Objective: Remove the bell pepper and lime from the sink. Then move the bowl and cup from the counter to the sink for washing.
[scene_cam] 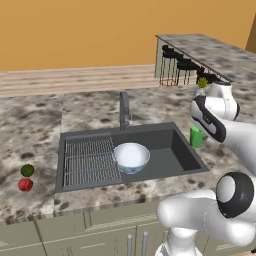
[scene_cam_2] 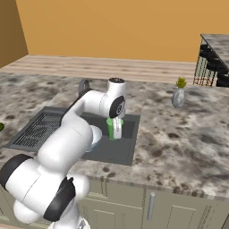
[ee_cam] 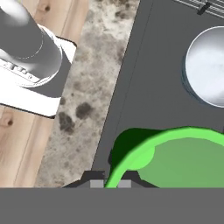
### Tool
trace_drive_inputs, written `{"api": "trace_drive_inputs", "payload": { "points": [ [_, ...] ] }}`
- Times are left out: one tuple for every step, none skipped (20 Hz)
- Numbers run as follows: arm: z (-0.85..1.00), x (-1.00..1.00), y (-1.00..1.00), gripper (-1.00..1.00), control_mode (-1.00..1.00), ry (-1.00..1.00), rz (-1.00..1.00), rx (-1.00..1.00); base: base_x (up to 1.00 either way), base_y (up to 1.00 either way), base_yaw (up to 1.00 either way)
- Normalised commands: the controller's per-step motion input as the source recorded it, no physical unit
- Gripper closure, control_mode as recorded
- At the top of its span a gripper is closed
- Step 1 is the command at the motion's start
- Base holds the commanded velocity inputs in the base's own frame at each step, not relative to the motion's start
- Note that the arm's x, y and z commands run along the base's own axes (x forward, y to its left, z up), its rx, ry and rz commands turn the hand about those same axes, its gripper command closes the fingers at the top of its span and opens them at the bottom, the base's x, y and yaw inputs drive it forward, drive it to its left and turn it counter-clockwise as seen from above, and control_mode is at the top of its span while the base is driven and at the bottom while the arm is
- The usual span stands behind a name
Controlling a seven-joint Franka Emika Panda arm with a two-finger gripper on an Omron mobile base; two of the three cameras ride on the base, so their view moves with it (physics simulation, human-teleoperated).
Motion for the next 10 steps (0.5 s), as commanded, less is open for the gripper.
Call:
{"api": "trace_drive_inputs", "payload": {
  "points": [
    [-0.13,0.19,0.38,1.00,-1.00,0.00,0.08,0.00,0.00,0.00,0.00],
    [-0.15,0.21,0.38,1.00,-1.00,0.00,0.07,0.00,0.00,0.00,0.00],
    [-0.16,0.21,0.35,1.00,-1.00,0.00,0.07,0.00,0.00,0.00,0.00],
    [-0.17,0.24,0.31,1.00,-1.00,0.00,0.07,0.00,0.00,0.00,0.00],
    [-0.17,0.29,0.26,1.00,-1.00,0.00,0.07,0.00,0.00,0.00,0.00],
    [-0.21,0.32,0.22,1.00,-1.00,0.00,0.05,0.00,0.00,0.00,0.00],
    [-0.22,0.33,0.20,1.00,-1.00,0.00,0.03,0.00,0.00,0.00,0.00],
    [-0.23,0.32,0.16,1.00,-1.00,0.00,0.01,0.00,0.00,0.00,0.00],
    [-0.23,0.30,0.09,1.00,-1.00,0.00,0.01,0.00,0.00,0.00,0.00],
    [-0.26,0.29,0.05,1.00,-1.00,0.00,0.00,0.00,0.00,0.00,0.00]
  ]
}}
